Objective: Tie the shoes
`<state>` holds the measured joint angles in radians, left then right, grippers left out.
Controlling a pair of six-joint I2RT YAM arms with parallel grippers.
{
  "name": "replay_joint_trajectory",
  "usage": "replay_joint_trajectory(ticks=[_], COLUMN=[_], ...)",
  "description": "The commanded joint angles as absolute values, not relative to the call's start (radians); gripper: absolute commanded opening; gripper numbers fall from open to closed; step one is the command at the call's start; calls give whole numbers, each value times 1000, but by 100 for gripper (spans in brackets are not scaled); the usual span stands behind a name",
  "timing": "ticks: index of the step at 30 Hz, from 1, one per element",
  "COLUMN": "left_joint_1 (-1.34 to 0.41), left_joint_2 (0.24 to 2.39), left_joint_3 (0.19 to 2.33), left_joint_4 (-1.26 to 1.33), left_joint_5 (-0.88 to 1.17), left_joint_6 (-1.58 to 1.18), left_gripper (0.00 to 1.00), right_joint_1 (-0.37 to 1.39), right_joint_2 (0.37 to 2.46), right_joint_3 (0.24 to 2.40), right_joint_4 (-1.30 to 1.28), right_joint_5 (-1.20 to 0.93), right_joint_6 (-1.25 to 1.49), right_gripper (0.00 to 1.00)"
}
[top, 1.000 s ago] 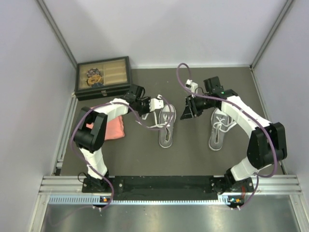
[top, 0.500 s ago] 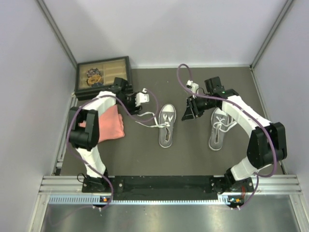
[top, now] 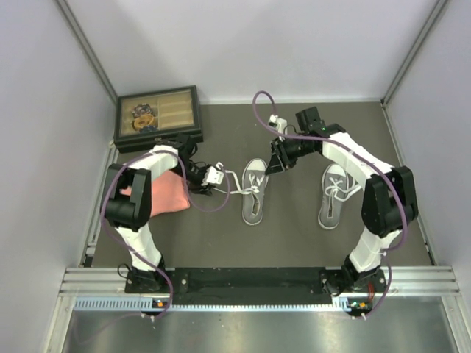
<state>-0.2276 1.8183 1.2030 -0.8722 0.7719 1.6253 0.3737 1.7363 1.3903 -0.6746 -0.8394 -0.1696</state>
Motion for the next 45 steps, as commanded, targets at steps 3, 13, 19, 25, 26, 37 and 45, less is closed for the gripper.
replay_joint_trajectory(ticks=[3, 13, 19, 25, 26, 37, 45], left_joint_1=[-267, -307, -324, -325, -325, -328, -357], left_joint_2=[1884, 1911, 1965, 1895, 1863, 1576, 1479], left_joint_3=[1258, 1238, 1278, 1258, 1243, 985, 870], left_joint_4=[-838, -707, -791, -853, -848, -419, -218], left_joint_5=[759, 697, 650, 730, 776, 992, 963], left_joint_6=[1661, 1614, 1672, 1632, 1568, 830, 654], left_gripper=[41, 40, 18, 0, 0, 0, 0], right_joint_1=[390, 391, 390, 417, 431, 522, 571], right_joint_2=[1772, 1796, 1809, 1821, 1822, 1848, 1899], right_joint_3=[1459, 1474, 1493, 1525, 1531, 1537, 1542], right_joint_4=[-666, -704, -710, -755, -762, -776, -744], right_joint_5=[-859, -856, -847, -819, -815, -796, -752], right_joint_6=[-204, -248, -274, -366, -383, -522, -538], right_gripper=[34, 33, 32, 32, 32, 34, 37])
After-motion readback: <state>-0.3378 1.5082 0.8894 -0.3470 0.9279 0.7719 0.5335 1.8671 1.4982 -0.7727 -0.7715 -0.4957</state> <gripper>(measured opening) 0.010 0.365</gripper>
